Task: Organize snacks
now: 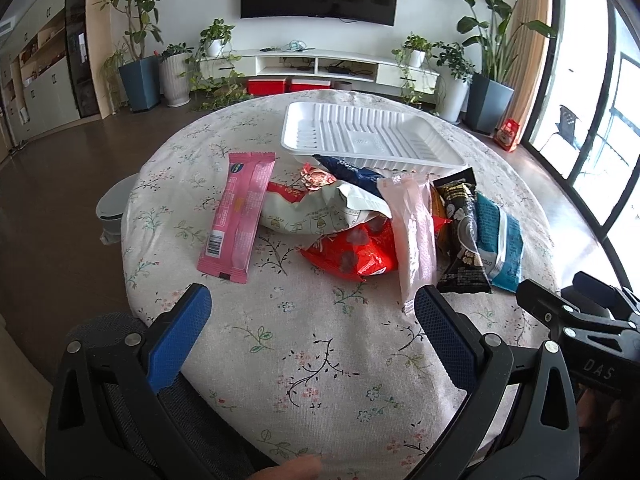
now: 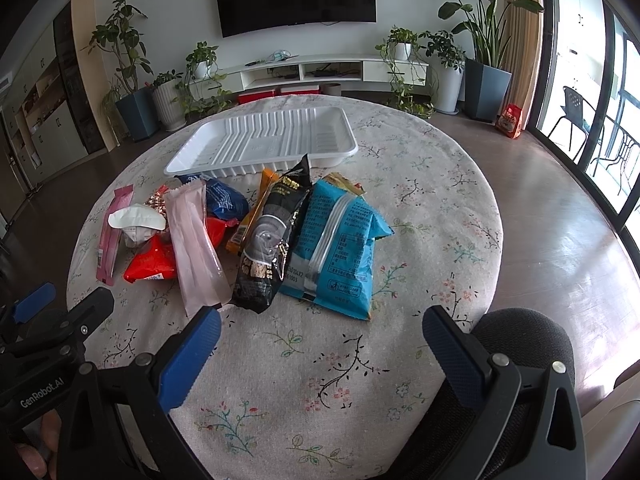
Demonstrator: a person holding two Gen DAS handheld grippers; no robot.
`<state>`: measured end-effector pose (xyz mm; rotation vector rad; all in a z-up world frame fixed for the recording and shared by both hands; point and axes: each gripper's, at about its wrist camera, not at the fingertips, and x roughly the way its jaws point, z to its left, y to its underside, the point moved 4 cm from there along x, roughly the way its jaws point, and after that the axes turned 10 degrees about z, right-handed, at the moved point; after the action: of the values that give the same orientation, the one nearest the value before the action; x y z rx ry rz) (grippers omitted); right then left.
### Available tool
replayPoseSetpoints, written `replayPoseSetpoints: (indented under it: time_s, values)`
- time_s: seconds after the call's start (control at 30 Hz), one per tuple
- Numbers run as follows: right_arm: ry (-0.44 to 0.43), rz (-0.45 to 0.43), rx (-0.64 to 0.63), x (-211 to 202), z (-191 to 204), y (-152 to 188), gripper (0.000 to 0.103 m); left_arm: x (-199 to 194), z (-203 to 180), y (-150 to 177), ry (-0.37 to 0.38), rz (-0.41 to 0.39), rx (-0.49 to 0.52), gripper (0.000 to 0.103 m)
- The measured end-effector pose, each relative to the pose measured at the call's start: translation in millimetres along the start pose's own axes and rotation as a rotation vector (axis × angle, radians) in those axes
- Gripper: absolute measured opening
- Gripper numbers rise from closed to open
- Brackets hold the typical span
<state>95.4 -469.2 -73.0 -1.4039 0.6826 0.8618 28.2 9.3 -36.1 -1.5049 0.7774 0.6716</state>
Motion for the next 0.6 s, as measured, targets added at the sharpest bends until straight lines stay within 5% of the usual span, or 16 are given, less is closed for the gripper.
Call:
replayPoseSetpoints:
  time_s: [0.07,0.13,0.27,0.5,0.6]
  values:
    - [-0.010,-0.010,0.009,-0.7,-0.9,1.4,0.103,1.5,-0.9,4.3,0.045,0.007,0.050,0.103]
    - [-0.029,-0.026,0.025,-3.1,-3.2,2.0,0.103,4.4,-2.1,12.6,-0.013,0.032,0.090,0.103]
    - [-0.085,-0.046,0.070,-6.6,-7.4,4.0,0.103,3.5,3.8,22.2,-0.015,0.054,0.108,0.103]
    - [-0.156,-0.030,0.111,-4.6,-13.4,6.5,0.100,20.0,48.4,-34.0,-0.143,0.031,0.103,0.103]
    - [-0.198,-0.009,0.113,-3.1,-14.1,5.7,0.094,34.4,56.5,-53.6,-0.099,0.066,0.147,0.102]
